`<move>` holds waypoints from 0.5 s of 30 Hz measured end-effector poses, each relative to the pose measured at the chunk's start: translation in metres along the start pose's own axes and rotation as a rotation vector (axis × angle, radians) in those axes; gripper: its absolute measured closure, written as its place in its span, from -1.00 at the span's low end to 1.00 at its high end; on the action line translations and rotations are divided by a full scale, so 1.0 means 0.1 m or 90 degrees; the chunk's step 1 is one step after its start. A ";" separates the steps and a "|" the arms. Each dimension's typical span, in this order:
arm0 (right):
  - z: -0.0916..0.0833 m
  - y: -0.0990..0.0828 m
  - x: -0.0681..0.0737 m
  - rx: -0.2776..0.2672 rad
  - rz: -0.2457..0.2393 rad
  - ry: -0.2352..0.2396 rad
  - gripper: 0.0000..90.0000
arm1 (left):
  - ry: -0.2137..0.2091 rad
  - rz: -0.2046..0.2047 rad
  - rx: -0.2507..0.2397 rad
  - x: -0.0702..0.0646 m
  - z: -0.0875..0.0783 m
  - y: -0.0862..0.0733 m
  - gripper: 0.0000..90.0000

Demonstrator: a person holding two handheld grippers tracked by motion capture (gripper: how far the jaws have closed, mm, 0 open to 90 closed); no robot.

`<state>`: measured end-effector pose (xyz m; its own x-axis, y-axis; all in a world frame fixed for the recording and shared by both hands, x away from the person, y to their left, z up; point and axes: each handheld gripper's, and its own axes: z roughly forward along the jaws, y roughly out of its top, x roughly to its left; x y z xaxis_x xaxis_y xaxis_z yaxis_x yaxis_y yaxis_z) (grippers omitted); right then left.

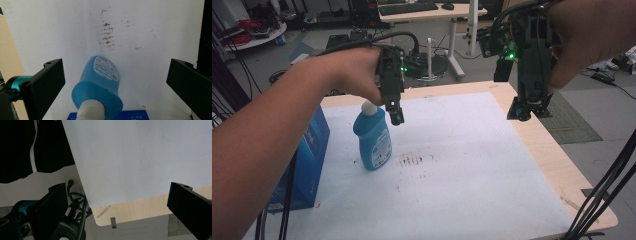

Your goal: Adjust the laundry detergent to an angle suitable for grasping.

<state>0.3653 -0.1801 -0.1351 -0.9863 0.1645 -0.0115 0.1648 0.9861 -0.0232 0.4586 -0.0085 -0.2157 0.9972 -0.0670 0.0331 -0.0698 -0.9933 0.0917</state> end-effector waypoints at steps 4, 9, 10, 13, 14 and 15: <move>0.00 0.01 0.01 0.001 0.002 0.000 -0.94 | 0.003 -0.003 0.001 -0.01 0.00 -0.01 -0.96; 0.00 0.00 0.03 0.004 0.003 -0.007 -0.94 | 0.004 -0.009 0.005 -0.02 -0.01 -0.01 -0.96; 0.00 0.00 0.03 0.004 0.003 -0.007 -0.94 | 0.005 -0.010 0.006 -0.03 -0.01 -0.01 -0.96; -0.02 -0.02 0.05 -0.005 0.001 -0.012 -0.94 | 0.005 -0.006 0.006 -0.06 -0.03 0.01 -0.96; -0.03 -0.02 0.05 -0.004 -0.004 -0.013 -0.94 | 0.005 -0.006 0.006 -0.06 -0.03 0.01 -0.96; -0.04 -0.02 0.06 -0.007 -0.003 -0.014 -0.94 | 0.004 -0.005 0.007 -0.08 -0.04 0.02 -0.96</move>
<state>0.3586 -0.1805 -0.1312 -0.9866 0.1598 -0.0338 0.1603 0.9870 -0.0125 0.4509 -0.0098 -0.2118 0.9976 -0.0581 0.0387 -0.0611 -0.9949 0.0807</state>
